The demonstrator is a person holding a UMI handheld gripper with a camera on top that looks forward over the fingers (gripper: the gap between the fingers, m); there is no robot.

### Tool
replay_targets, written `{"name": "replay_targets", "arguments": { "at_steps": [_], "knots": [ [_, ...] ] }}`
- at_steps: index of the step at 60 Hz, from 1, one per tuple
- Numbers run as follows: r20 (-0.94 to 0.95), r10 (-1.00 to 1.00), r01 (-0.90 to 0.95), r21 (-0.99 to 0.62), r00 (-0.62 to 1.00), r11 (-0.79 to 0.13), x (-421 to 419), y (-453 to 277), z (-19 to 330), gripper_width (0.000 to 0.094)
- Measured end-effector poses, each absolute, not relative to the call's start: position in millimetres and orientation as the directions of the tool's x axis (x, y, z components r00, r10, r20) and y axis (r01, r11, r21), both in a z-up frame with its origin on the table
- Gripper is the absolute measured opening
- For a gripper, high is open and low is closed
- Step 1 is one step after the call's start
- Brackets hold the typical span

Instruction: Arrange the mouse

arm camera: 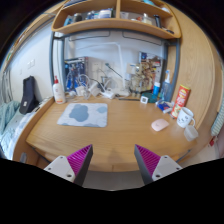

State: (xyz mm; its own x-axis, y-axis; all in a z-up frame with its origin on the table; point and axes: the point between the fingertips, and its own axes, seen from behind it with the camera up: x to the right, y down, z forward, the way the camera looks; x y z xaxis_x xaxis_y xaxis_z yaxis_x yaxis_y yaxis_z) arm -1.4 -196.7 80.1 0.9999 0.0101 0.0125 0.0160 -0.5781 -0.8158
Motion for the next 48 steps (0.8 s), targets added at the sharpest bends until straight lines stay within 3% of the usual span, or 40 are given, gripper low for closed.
{"name": "replay_targets", "arguments": {
  "at_steps": [23,48],
  "knots": [
    [0.039,-0.187,-0.095,-0.75,0.982,-0.654,180.8,-141.7,22.5,0.0821],
    [-0.032,-0.148,-0.129,-0.689,0.988,-0.713,219.8,-29.3,-14.5,0.0827]
  ]
}}
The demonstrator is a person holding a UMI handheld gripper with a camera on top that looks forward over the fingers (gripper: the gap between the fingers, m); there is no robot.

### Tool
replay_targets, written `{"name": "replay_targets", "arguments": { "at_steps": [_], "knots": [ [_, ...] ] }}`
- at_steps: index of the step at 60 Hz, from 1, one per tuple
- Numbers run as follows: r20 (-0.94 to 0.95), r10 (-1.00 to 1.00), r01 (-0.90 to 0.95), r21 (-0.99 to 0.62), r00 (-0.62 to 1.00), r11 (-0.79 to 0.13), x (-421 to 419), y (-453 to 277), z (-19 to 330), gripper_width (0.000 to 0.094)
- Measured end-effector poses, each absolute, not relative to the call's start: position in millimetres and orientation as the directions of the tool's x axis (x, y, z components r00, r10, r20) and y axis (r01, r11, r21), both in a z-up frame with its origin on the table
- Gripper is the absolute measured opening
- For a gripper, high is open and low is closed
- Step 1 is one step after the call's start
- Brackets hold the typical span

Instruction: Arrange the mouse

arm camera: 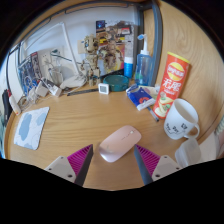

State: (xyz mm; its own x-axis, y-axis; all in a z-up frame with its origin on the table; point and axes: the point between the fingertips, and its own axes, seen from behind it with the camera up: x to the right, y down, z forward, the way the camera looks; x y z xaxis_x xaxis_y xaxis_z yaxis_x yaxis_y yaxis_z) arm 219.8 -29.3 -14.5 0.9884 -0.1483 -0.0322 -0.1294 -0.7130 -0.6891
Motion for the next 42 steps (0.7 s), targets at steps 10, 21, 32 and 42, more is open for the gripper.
{"name": "replay_targets", "arguments": {
  "at_steps": [10,21,32,42],
  "knots": [
    [-0.04,-0.11,-0.109,-0.665,0.993,-0.739,222.1,0.9,-21.2,0.0778],
    [-0.035,-0.053,-0.063,-0.657,0.998,-0.751,213.7,26.9,-22.2,0.0698],
    [-0.028,-0.007,-0.024,-0.668,1.0,-0.744,203.1,41.9,-22.5,0.056],
    [0.0,0.021,0.015,-0.692,1.0,-0.722,196.6,44.7,-21.1,0.0449]
  ]
}}
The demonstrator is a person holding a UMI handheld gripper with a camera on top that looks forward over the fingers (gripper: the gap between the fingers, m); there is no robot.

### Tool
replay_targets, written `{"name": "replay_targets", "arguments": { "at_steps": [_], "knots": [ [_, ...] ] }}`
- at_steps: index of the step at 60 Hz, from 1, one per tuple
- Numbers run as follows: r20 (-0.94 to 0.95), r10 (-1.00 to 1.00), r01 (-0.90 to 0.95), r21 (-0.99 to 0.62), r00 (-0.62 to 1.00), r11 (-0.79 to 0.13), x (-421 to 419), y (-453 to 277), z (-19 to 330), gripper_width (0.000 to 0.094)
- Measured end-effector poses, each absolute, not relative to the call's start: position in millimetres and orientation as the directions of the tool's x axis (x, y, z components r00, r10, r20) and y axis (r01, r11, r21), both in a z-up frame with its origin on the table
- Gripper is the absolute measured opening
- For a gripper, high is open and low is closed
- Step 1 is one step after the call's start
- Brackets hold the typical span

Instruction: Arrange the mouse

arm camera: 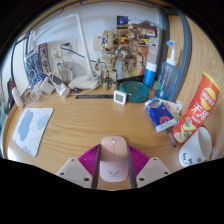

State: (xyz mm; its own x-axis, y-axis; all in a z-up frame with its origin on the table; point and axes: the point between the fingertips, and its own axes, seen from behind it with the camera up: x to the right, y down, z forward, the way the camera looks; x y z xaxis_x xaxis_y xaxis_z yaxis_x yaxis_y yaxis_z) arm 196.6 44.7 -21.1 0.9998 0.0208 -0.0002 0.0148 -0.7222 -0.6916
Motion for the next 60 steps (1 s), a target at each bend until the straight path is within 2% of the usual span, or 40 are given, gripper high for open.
{"name": "replay_targets", "arguments": {
  "at_steps": [8,14,27,32,43,49,55,60],
  "knots": [
    [0.065,0.065,0.092,-0.694,0.996,-0.714,194.7,43.6,-21.3,0.0369],
    [0.046,0.03,0.053,-0.663,0.998,-0.747,193.6,42.4,-23.3,0.029],
    [0.027,-0.062,-0.032,-0.613,0.998,-0.79,187.5,40.3,-15.5,0.029],
    [0.028,-0.104,-0.059,-0.66,0.994,-0.748,175.0,47.1,31.1,0.0291],
    [-0.029,-0.149,-0.108,-0.824,0.988,-0.556,105.0,91.4,193.9,0.029],
    [-0.035,-0.117,-0.086,-0.882,0.993,-0.464,51.4,113.5,263.3,0.0291],
    [-0.05,-0.065,-0.073,-0.907,0.997,-0.416,-8.6,129.7,295.7,0.029],
    [-0.042,-0.03,-0.05,-0.902,0.999,-0.43,-56.1,141.6,286.5,0.0291]
  ]
}}
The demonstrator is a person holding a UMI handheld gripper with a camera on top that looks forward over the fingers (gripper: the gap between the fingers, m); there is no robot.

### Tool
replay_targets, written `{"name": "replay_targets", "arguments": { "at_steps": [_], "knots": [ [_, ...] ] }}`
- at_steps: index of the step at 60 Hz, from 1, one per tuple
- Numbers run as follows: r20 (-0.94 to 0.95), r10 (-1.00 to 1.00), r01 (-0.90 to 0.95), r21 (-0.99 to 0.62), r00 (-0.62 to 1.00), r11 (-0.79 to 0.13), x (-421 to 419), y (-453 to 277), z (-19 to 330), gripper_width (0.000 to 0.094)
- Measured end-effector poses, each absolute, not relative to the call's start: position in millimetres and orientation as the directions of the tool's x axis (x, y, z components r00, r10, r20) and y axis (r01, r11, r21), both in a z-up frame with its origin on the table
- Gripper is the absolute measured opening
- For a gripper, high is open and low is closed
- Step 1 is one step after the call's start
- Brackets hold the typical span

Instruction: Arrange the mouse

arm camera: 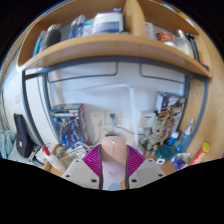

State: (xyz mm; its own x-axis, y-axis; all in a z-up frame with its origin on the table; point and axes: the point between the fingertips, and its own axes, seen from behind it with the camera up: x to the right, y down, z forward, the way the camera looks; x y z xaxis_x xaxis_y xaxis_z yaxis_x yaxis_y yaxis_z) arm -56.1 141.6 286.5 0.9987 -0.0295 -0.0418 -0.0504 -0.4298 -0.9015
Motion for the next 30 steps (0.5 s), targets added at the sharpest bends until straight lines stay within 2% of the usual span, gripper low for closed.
{"name": "replay_targets", "arguments": {
  "at_steps": [8,21,30],
  "knots": [
    [-0.058,0.017,-0.04,-0.851,0.998,-0.523,-118.6,149.8,213.4,0.0289],
    [-0.057,0.027,-0.021,-0.708,0.998,-0.705,-162.9,131.2,63.1,0.029],
    [-0.036,0.017,-0.01,-0.633,0.999,-0.774,-164.7,112.6,7.0,0.0292]
  ]
}}
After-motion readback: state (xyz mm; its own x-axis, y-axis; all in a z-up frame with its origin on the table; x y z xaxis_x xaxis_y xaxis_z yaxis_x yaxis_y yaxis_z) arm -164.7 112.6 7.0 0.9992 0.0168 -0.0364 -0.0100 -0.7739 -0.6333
